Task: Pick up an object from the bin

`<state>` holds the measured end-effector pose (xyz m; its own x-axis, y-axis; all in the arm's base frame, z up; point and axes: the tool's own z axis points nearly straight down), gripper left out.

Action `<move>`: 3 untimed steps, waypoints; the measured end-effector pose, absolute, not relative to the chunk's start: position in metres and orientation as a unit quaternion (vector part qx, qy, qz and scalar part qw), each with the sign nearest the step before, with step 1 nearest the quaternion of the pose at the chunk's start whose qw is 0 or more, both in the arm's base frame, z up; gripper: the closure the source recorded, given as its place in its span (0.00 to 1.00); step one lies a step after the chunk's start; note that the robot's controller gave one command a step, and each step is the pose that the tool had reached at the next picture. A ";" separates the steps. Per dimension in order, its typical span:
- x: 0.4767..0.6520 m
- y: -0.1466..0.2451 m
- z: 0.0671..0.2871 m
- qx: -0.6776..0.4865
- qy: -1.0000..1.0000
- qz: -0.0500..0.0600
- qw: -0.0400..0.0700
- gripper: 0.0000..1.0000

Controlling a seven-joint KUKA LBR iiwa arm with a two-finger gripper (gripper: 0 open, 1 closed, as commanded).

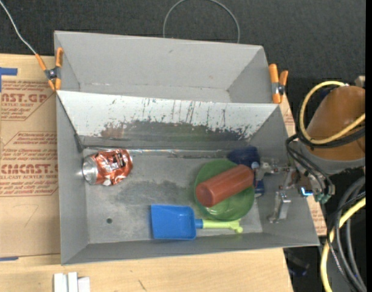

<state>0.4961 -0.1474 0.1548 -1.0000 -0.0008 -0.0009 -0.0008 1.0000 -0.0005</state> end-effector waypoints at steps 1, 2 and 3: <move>0.496 -0.147 0.155 0.000 1.000 0.000 0.000 0.00; 0.485 -0.064 0.089 0.002 1.000 0.002 -0.001 0.00; 0.499 -0.111 0.069 -0.011 1.000 0.001 0.000 0.00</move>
Offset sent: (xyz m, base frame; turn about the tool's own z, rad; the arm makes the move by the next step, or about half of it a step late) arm -0.0107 0.0781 -0.0632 0.0110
